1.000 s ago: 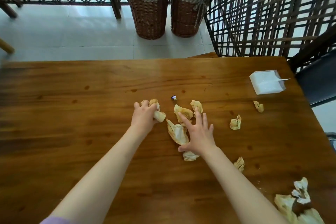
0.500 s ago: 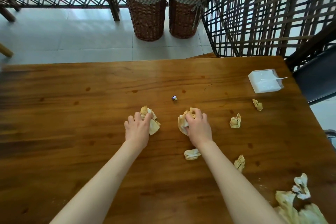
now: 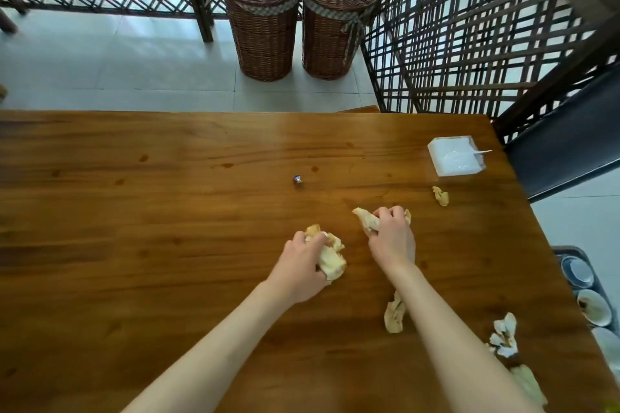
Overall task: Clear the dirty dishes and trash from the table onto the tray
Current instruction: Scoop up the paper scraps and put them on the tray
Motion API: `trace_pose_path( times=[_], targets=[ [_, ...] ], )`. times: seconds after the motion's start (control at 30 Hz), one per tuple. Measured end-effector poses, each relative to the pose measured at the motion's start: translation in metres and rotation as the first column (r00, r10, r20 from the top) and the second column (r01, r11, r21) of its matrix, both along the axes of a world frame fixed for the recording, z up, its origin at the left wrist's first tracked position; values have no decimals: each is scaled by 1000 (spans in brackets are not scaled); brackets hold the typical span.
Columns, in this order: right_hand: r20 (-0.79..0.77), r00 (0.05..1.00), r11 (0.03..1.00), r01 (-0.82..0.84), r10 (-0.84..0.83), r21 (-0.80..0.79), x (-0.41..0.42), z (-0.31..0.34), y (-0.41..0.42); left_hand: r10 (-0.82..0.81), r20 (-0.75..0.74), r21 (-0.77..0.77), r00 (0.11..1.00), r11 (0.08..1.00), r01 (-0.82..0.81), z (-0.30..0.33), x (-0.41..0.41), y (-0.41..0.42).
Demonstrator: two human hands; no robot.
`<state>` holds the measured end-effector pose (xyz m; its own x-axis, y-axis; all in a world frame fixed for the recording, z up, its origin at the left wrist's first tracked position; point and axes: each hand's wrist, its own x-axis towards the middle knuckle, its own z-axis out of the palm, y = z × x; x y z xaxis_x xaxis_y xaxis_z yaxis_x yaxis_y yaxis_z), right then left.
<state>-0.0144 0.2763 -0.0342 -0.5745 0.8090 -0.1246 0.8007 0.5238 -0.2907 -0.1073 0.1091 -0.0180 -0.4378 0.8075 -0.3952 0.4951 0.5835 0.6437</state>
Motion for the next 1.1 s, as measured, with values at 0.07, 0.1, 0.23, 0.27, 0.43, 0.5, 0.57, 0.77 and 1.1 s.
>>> trace_pose_path(
  times=[0.07,0.1,0.23,0.27,0.43,0.5,0.57,0.77,1.1],
  targets=[
    [20,999,999,37,-37,-15,8,2,13,-43,-44,-47,998,998,41,-3,19,7],
    [34,998,998,54,-53,-28,12,4,20,-61,-74,-94,995,994,54,-6,28,9],
    [152,988,993,19,-1,-118,25,-4,44,-121,-258,-328,958,944,31,-22,57,12],
    [173,985,989,-3,28,-146,27,-7,47,-125,-267,-364,956,931,20,-25,63,14],
    [136,989,993,-49,63,-105,30,-16,45,-205,-373,-383,905,922,51,-35,80,29],
    [95,993,994,-64,72,-83,33,-18,46,-115,-408,-274,906,962,-1,-37,78,33],
    [42,997,996,-68,70,-59,37,-19,51,2,-415,-146,910,987,-68,-36,67,38],
    [-73,997,998,-30,34,47,52,-11,92,335,-423,137,842,942,-306,-15,-7,66],
    [151,981,970,150,-122,-189,63,-14,148,306,-323,-45,895,940,-338,-31,-86,94]
  ],
)
